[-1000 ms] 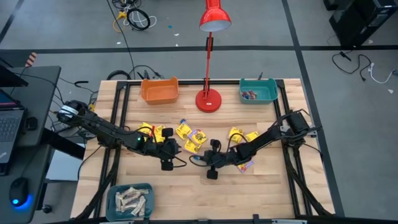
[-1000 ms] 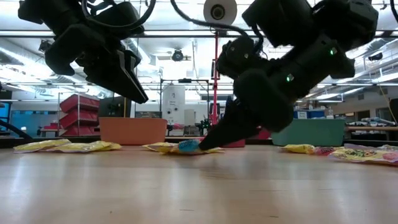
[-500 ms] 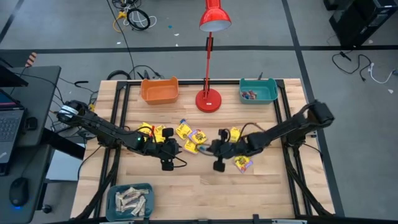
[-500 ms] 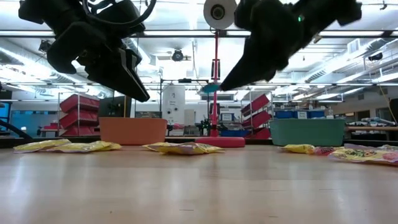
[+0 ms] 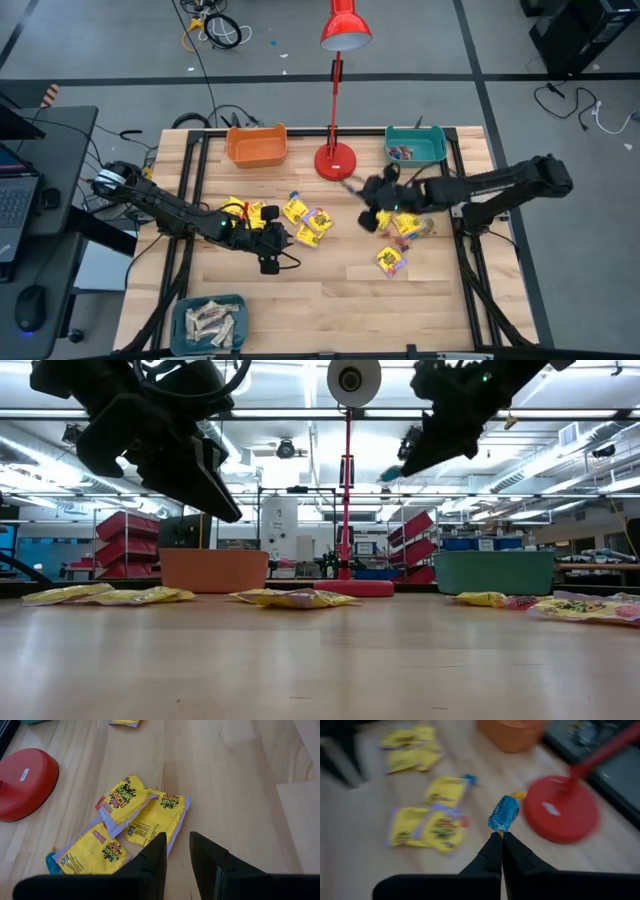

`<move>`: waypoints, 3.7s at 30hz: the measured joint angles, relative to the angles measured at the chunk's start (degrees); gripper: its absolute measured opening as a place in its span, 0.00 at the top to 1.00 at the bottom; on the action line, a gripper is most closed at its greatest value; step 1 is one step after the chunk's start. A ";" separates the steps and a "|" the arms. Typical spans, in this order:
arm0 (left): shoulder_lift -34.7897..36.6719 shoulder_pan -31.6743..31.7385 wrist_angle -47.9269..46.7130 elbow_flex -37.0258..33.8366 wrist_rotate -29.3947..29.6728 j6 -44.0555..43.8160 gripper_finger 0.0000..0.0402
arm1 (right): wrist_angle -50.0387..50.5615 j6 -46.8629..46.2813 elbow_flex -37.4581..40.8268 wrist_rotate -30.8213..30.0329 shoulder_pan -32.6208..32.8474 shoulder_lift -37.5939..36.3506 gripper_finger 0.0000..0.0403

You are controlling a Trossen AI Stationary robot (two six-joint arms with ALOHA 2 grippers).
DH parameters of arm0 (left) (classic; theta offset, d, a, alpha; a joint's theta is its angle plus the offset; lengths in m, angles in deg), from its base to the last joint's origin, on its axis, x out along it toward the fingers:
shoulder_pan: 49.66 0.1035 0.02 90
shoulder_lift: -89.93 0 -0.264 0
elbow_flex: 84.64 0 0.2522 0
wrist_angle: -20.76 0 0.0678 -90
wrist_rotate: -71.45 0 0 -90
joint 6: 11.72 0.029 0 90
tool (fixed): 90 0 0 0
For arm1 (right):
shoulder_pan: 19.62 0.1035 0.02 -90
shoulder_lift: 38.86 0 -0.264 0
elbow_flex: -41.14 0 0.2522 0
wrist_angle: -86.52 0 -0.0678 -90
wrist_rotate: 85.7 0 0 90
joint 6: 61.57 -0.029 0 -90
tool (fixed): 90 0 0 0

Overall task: Sort candy
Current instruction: Put the small blue candy into the green bin

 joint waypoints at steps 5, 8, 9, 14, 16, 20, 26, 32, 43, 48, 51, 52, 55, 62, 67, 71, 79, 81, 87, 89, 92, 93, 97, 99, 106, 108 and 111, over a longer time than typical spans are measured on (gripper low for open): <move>0.00 0.01 0.11 0.00 -0.02 0.01 0.78 | 6.16 -2.31 0.00 -0.99 -7.81 -3.30 1.00; 0.00 0.01 0.11 0.00 0.00 0.02 0.78 | 9.67 -4.19 0.00 -1.06 -13.19 -4.65 1.00; 0.00 0.02 0.11 0.00 0.00 0.00 0.78 | 10.61 -4.82 0.00 -1.08 -14.97 -4.89 1.00; 0.00 0.01 0.10 0.00 -0.02 0.02 0.78 | 15.30 -6.12 0.00 -1.16 -23.43 -5.14 1.00; 0.00 0.02 0.09 0.00 -0.01 0.02 0.78 | 16.61 -6.09 0.00 -1.16 -26.58 -5.14 1.00; 0.00 0.02 0.09 0.00 -0.02 0.02 0.78 | 17.07 -5.08 0.00 -1.13 -31.74 -5.14 1.00; 0.00 0.02 0.21 0.00 -0.01 0.02 0.78 | 17.00 -3.48 0.00 0.88 -37.89 -5.12 1.00; 0.00 0.02 1.38 0.00 0.00 0.31 0.78 | 16.87 -2.48 0.03 1.77 -41.32 -5.09 1.00; 0.00 0.02 1.35 0.00 0.00 0.42 0.78 | 2.21 -1.57 9.01 2.21 -42.60 -5.05 1.00; 0.00 0.02 1.35 0.00 0.00 0.44 0.78 | -5.40 -2.32 13.42 2.23 -42.60 -5.05 1.00; 0.00 0.02 1.35 0.00 0.00 0.44 0.78 | -10.04 -2.49 16.17 2.23 -42.60 -5.05 1.00; 0.00 0.02 1.35 0.00 0.00 0.44 0.78 | -11.29 -2.86 17.04 2.23 -42.60 -5.05 1.00; 0.00 0.02 1.35 0.00 0.00 0.44 0.78 | -13.61 -3.99 19.04 2.21 -42.60 -5.05 1.00; 0.00 0.02 1.35 0.00 0.00 0.44 0.78 | -17.28 -4.61 22.67 2.18 -42.98 -5.05 1.00; 0.00 0.02 1.35 0.00 0.00 0.44 0.78 | -17.71 -4.55 22.84 2.16 -43.24 -5.05 1.00; 0.00 0.02 1.35 0.00 0.00 0.44 0.78 | -18.78 -4.16 22.84 2.15 -43.24 -5.05 0.99; 0.00 0.02 1.35 0.00 0.00 0.44 0.78 | -19.12 -4.18 22.84 2.12 -43.24 -5.05 0.92; 0.00 0.02 1.35 0.00 0.00 0.44 0.78 | -19.13 -4.40 22.84 2.10 -43.24 -5.05 0.90; 0.00 0.02 1.35 0.00 0.00 0.34 0.78 | -19.01 -3.81 22.82 2.07 -43.24 -5.86 0.84; 0.00 0.02 1.33 0.00 0.00 0.22 0.78 | -18.90 -3.11 22.17 2.12 -42.85 -6.99 0.83; 0.00 0.02 1.35 0.00 -0.02 0.20 0.78 | -18.68 -2.06 20.73 2.23 -41.39 -9.41 0.82; 0.00 0.02 1.34 0.00 -0.01 0.23 0.78 | -18.42 -1.41 20.13 2.25 -40.77 -10.33 0.82; 0.00 0.02 1.49 0.00 -0.02 0.30 0.78 | -16.99 0.60 17.48 2.45 -37.70 -14.22 0.83; 0.00 0.02 1.94 0.00 -0.02 0.31 0.78 | -16.96 1.61 16.44 3.83 -35.76 -15.90 0.83; 0.00 0.02 2.69 -0.02 -0.02 0.37 0.78 | -16.72 4.06 14.67 8.61 -27.75 -19.54 0.83; 0.00 0.02 2.79 -0.02 -0.02 0.37 0.78 | -16.69 5.04 14.56 11.18 -25.25 -19.74 0.83; 0.00 0.02 2.90 -0.02 -0.02 0.39 0.78 | -16.30 6.86 14.56 16.32 -21.40 -19.58 0.83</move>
